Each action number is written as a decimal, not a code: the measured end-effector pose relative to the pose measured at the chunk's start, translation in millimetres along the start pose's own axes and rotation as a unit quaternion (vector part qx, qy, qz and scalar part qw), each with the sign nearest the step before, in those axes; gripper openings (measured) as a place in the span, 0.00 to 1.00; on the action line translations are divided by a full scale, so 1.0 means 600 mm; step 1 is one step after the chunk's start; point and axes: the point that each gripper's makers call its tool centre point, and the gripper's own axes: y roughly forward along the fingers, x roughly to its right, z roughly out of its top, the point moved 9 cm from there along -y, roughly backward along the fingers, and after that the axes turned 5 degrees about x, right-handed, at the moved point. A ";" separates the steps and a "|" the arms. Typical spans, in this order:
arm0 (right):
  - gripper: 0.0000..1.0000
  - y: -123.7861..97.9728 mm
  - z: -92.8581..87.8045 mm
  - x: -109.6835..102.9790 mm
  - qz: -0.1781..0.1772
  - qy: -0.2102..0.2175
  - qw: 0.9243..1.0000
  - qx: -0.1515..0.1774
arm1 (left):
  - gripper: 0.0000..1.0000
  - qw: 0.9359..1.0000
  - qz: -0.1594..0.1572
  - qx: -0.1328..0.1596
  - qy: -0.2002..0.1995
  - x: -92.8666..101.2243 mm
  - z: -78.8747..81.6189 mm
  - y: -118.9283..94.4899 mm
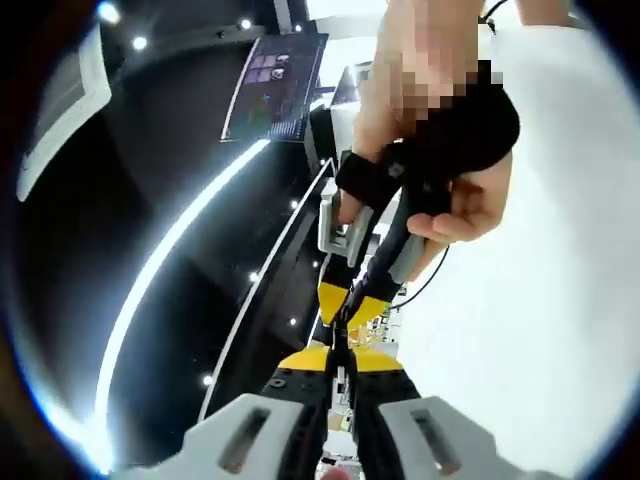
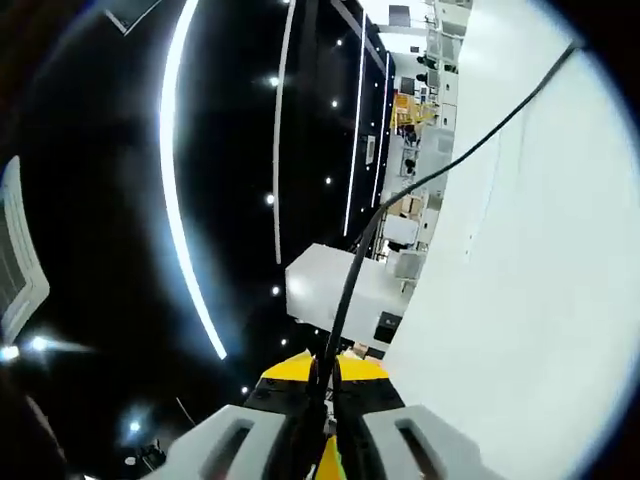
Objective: Find the data cable on the table. Grasp the USB connector end of the cable and insert it into the USB port on the table
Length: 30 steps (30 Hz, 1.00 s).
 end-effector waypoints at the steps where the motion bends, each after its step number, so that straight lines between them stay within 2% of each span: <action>1: 0.08 0.000 0.000 0.000 0.005 0.003 1.000 -0.001 | 0.06 1.000 -0.001 0.002 -0.020 -0.001 0.001 -0.001; 5: 0.08 0.000 0.006 0.002 0.017 -0.002 1.000 0.000 | 0.06 0.998 -0.001 0.008 -0.065 -0.006 0.000 0.002; 7: 0.08 0.001 0.006 0.000 0.024 -0.012 1.000 -0.003 | 0.06 0.994 0.001 0.013 -0.109 -0.010 -0.003 0.003; 8: 0.08 0.003 0.009 0.001 0.026 -0.015 1.000 -0.003 | 0.06 0.993 0.002 0.014 -0.119 -0.012 -0.004 0.003; 10: 0.08 0.003 0.012 -0.002 0.031 -0.039 0.999 -0.005 | 0.06 0.988 0.003 0.018 -0.156 -0.018 -0.009 0.006; 11: 0.08 0.003 0.013 -0.003 0.033 -0.047 0.998 -0.006 | 0.06 0.982 0.004 0.023 -0.186 -0.020 -0.012 0.007; 13: 0.08 0.005 0.016 -0.005 0.037 -0.059 0.998 -0.006 | 0.06 0.967 0.011 0.026 -0.253 -0.029 -0.020 0.008; 15: 0.08 0.005 0.019 -0.007 0.041 -0.065 0.997 -0.005 | 0.06 0.949 0.013 0.031 -0.314 -0.037 -0.029 0.012; 18: 0.10 0.006 0.025 -0.010 0.045 -0.071 0.996 -0.002 | 0.06 0.926 0.015 0.043 -0.376 -0.043 -0.039 0.015; 20: 0.11 0.007 0.025 -0.010 0.040 -0.082 0.996 -0.006 | 0.06 0.905 0.013 0.056 -0.421 -0.047 -0.044 0.018; 22: 0.14 0.008 0.024 -0.010 0.038 -0.094 0.995 -0.009 | 0.06 0.882 0.003 0.063 -0.466 -0.047 -0.049 0.024; 23: 0.15 0.008 0.024 -0.011 0.038 -0.099 0.994 -0.007 | 0.06 0.872 -0.001 0.066 -0.484 -0.047 -0.051 0.025; 24: 0.15 0.008 0.025 -0.011 0.040 -0.104 0.994 -0.006 | 0.06 0.865 -0.004 0.067 -0.497 -0.046 -0.053 0.027; 25: 0.15 0.008 0.026 -0.012 0.042 -0.108 0.993 -0.006 | 0.06 0.859 -0.007 0.068 -0.507 -0.045 -0.055 0.028; 27: 0.16 0.007 0.025 -0.010 0.037 -0.114 0.993 -0.006 | 0.06 0.854 -0.010 0.070 -0.516 -0.045 -0.060 0.029; 29: 0.17 0.007 0.023 -0.006 0.032 -0.113 0.993 -0.006 | 0.06 0.837 -0.013 0.078 -0.541 -0.044 -0.059 0.029; 30: 0.17 0.008 0.025 -0.003 0.030 -0.111 0.993 -0.004 | 0.06 0.824 -0.017 0.082 -0.561 -0.043 -0.059 0.030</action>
